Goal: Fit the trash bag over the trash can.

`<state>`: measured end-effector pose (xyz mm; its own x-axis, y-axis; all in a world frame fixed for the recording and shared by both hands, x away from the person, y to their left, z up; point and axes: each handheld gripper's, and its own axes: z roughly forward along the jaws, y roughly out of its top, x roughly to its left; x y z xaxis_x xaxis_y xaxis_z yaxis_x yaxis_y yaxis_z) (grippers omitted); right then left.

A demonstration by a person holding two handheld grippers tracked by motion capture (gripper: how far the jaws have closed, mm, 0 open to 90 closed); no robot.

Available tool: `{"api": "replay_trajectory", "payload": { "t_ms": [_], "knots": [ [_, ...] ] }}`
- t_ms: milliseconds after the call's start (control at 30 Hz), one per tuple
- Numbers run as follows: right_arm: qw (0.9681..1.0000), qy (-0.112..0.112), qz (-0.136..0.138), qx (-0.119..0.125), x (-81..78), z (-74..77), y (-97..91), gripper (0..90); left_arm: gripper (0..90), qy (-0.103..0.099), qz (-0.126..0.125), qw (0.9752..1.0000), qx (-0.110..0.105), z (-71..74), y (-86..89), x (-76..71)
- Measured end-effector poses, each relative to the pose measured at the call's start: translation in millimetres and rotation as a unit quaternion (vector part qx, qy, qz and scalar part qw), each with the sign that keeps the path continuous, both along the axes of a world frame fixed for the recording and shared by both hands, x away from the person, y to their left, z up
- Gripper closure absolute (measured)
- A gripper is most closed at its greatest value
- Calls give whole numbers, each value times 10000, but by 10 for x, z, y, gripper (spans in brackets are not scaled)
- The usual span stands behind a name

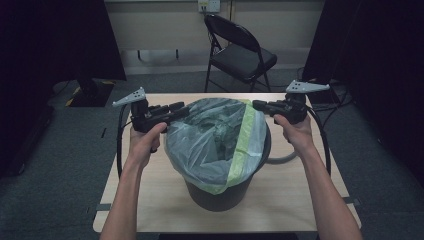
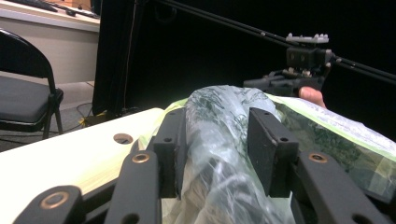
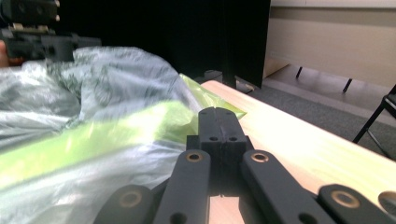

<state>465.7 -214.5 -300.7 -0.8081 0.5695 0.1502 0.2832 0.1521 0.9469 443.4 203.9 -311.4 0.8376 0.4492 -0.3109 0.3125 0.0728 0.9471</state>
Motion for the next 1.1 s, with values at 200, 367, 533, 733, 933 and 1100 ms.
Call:
{"api": "replay_trajectory", "payload": {
  "t_ms": [200, 367, 533, 733, 933, 1100],
  "knots": [
    [9998, 177, 72, 36, 12, -212, 51, 900, 570, 49, 45, 10000, -5, 56, -10, 105],
    [9996, 269, 109, -44, 54, -322, 108, 900, 597, 165, -19, 9998, 82, 36, -67, 207],
    [9997, 98, -132, -156, 54, -241, 75, 771, 795, -48, -31, 9999, 95, 51, -53, 171],
    [9994, -161, -283, -109, 2, -72, 47, 682, 900, -83, 134, 9996, 225, 56, 73, 120],
    [9972, -428, -614, -56, -42, 112, 6, 613, 900, -55, 81, 9998, 199, -54, 211, -6],
    [9975, -532, -453, 62, -113, 217, 13, 571, 900, -102, 49, 9997, 218, -56, 302, -157]
  ]
}}
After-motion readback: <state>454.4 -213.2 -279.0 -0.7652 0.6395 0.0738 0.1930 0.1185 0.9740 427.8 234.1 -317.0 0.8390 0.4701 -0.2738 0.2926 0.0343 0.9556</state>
